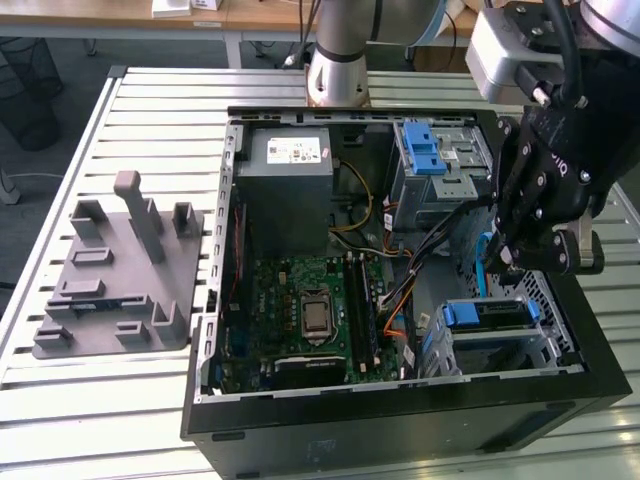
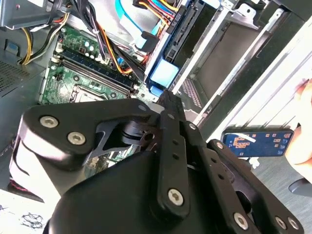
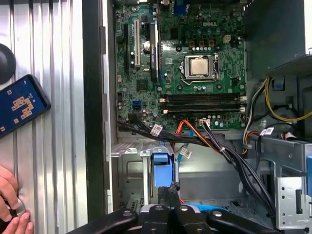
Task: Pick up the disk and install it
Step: 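Insert the disk into the insertion slot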
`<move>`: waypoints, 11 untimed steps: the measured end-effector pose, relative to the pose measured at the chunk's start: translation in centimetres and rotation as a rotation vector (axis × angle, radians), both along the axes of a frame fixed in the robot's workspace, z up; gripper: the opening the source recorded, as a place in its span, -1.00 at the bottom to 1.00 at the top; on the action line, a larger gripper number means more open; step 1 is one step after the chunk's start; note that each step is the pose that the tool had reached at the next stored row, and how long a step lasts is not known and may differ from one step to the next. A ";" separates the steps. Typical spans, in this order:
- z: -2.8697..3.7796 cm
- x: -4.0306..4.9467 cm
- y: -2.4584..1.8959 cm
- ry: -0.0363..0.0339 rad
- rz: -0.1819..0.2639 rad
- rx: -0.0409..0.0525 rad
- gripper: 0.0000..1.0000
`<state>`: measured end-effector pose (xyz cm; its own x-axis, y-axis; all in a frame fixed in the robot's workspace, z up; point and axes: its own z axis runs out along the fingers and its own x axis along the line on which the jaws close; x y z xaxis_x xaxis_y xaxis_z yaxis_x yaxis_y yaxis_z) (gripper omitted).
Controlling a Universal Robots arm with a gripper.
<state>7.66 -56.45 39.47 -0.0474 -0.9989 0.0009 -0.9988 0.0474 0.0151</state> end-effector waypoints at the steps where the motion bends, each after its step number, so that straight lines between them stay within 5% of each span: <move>1: -0.18 0.00 0.00 -0.0001 0.000 0.0000 -0.79; 11: -1.04 0.00 0.00 -0.0007 0.000 0.0000 -0.79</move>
<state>7.66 -56.46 38.43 -0.0474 -0.9989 0.0009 -0.9988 0.0474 0.0144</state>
